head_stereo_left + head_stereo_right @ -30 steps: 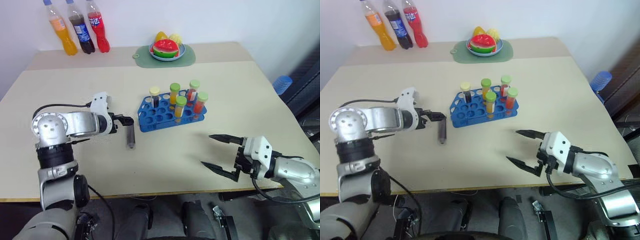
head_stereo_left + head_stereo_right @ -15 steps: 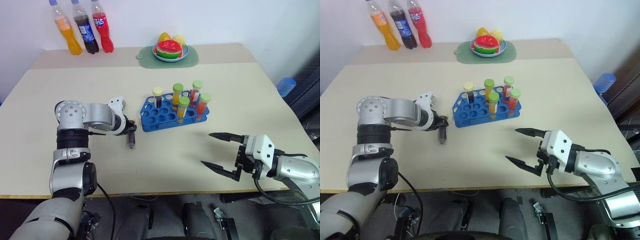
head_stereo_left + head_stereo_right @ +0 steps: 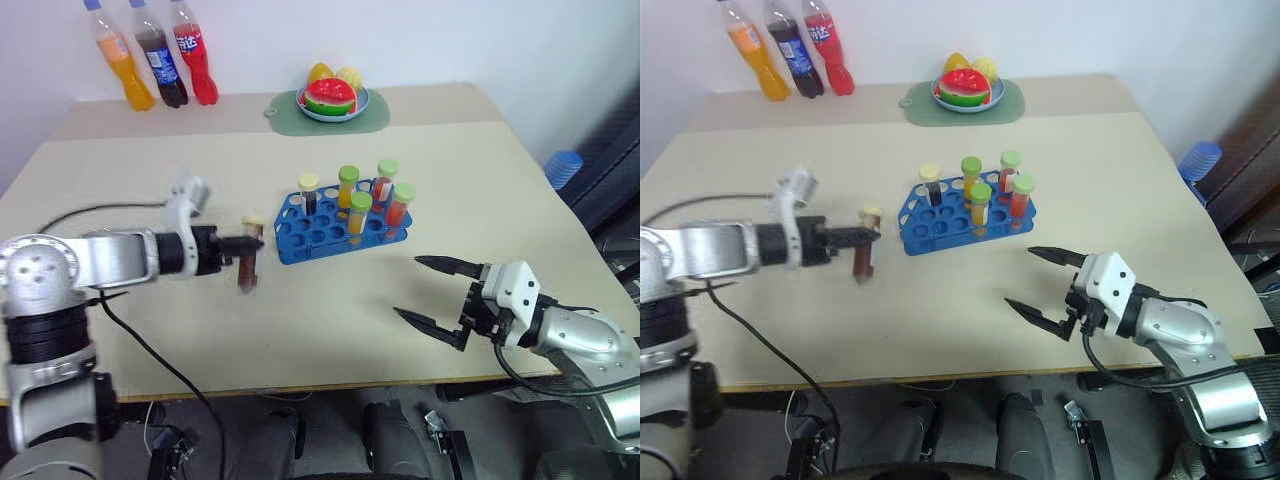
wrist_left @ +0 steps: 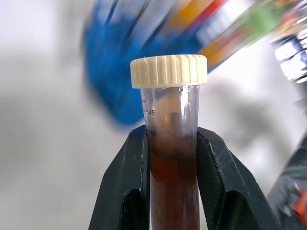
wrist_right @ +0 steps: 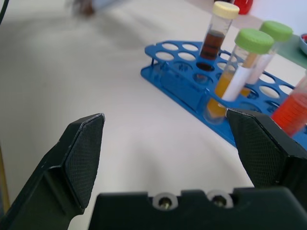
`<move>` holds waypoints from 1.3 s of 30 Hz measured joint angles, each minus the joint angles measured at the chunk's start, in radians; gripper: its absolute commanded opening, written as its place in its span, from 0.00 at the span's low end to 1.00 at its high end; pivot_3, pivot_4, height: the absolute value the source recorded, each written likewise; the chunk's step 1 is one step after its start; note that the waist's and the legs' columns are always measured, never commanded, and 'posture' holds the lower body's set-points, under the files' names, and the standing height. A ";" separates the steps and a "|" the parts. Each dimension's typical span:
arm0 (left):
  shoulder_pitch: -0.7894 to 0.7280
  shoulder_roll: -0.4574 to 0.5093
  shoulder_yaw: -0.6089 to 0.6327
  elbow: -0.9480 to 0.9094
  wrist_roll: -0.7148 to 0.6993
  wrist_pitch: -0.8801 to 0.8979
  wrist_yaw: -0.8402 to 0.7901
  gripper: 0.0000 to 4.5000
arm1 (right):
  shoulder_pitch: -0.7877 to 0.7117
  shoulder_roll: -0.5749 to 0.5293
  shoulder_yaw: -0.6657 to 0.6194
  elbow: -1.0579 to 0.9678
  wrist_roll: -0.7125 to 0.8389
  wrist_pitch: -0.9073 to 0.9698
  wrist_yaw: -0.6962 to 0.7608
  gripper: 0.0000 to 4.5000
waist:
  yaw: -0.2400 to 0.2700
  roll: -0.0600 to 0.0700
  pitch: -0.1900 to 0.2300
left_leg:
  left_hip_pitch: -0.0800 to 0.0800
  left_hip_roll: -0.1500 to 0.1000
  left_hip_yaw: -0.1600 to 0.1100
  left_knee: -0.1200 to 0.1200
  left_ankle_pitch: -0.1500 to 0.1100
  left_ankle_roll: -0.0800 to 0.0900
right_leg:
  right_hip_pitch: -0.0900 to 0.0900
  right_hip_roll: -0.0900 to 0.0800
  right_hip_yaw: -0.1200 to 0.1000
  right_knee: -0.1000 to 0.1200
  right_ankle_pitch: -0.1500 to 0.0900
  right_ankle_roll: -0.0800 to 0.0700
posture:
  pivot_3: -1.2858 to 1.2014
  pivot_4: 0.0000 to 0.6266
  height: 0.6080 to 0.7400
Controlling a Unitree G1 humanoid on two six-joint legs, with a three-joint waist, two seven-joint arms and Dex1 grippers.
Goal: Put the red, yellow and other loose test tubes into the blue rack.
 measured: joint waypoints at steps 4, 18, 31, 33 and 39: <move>0.088 -0.119 -0.176 -0.026 0.387 -0.541 -0.314 0.17 | 0.017 0.030 0.000 0.001 -0.027 -0.013 -0.042 1.00 | 0.013 -0.001 0.001 | -0.001 0.003 0.005 0.000 -0.001 0.001 | -0.001 0.000 0.001 -0.002 -0.001 -0.003 | 0.52 0.24 1.00; -0.124 -0.424 -0.268 0.641 0.684 -1.013 -0.729 0.17 | 0.173 0.108 -0.011 -0.105 -0.100 -0.021 -0.199 1.00 | 0.012 -0.002 0.001 | -0.001 0.003 0.006 0.002 -0.004 0.007 | -0.001 0.001 0.001 -0.002 0.001 0.000 | 0.52 0.24 1.00; -0.197 -0.492 -0.303 0.891 0.904 -1.290 -0.804 0.17 | 0.201 0.126 -0.011 -0.128 -0.138 -0.021 -0.254 1.00 | 0.010 -0.002 0.000 | 0.001 0.003 0.005 0.001 -0.003 0.007 | 0.000 0.002 0.001 -0.001 0.001 0.000 | 0.52 0.24 1.00; -0.198 -0.497 -0.315 0.908 0.940 -1.345 -0.803 0.17 | 0.200 0.127 -0.009 -0.129 -0.142 -0.021 -0.255 1.00 | 0.012 -0.002 -0.001 | 0.001 0.003 0.005 0.002 -0.004 0.008 | 0.001 0.002 0.001 -0.001 0.001 0.000 | 0.52 0.24 1.00; -0.166 -0.503 -0.325 0.910 0.975 -1.363 -0.838 0.61 | 0.184 0.128 -0.006 -0.129 -0.143 -0.021 -0.255 1.00 | 0.012 -0.002 -0.001 | 0.002 0.003 0.005 0.003 -0.005 0.009 | 0.002 0.002 0.001 -0.001 0.001 0.000 | 0.52 0.24 1.00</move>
